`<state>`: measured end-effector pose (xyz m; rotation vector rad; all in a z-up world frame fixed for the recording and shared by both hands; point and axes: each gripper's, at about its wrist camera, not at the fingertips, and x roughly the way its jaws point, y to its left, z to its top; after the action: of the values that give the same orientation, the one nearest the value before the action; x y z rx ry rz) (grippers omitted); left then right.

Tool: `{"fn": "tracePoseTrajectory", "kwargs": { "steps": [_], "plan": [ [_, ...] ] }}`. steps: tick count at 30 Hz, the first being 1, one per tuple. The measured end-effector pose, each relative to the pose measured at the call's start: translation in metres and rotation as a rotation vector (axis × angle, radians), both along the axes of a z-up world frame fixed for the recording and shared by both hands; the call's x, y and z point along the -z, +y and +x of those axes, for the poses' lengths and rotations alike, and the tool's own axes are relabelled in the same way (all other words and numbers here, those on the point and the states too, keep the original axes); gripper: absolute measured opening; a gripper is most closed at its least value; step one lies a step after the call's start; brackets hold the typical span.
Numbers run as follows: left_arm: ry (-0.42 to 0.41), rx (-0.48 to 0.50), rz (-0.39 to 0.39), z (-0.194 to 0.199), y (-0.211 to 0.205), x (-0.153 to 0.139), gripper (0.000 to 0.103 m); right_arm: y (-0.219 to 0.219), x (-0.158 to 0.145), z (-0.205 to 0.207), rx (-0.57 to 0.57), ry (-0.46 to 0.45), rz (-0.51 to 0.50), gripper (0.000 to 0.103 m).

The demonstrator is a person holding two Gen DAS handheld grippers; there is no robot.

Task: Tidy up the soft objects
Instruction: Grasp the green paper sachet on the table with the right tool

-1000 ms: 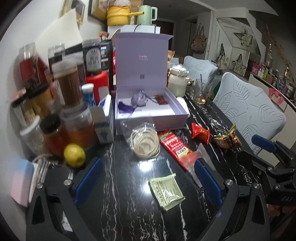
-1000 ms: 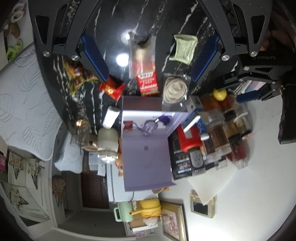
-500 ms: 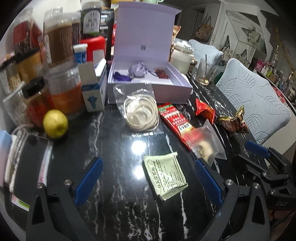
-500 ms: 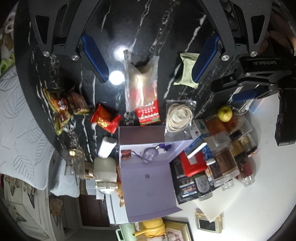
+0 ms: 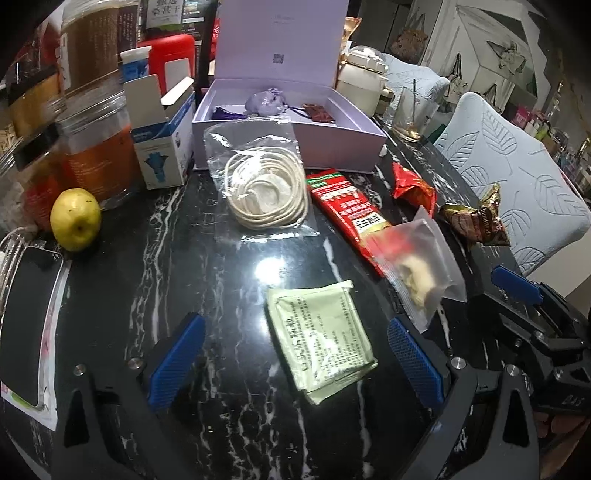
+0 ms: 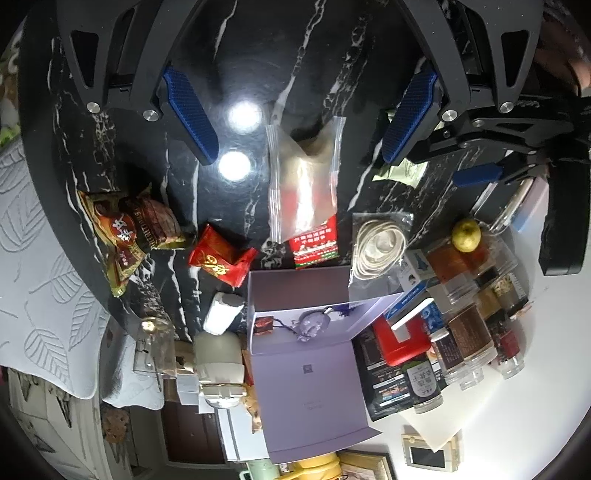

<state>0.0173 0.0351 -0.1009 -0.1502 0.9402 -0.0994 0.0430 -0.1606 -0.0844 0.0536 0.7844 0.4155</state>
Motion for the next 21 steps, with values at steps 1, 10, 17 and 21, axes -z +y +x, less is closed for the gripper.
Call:
{"fn": "tracePoseTrajectory", "kwargs": {
  "steps": [1, 10, 17, 21],
  "plan": [
    [0.001, -0.005, 0.003, -0.001, 0.002, 0.0, 0.101, 0.0, 0.001, 0.0, -0.003, 0.004, 0.005, 0.089],
    [-0.024, -0.073, 0.05, -0.012, 0.029, -0.008, 0.101, 0.02, 0.005, -0.004, -0.073, 0.034, 0.028, 0.083],
    [-0.028, -0.166, 0.082, -0.021, 0.062, -0.012, 0.101, 0.061, 0.007, -0.006, -0.217, 0.018, -0.018, 0.077],
    [-0.037, -0.211, 0.088, -0.025, 0.079, -0.015, 0.101, 0.09, 0.017, 0.0, -0.273, 0.076, -0.027, 0.077]
  ]
}}
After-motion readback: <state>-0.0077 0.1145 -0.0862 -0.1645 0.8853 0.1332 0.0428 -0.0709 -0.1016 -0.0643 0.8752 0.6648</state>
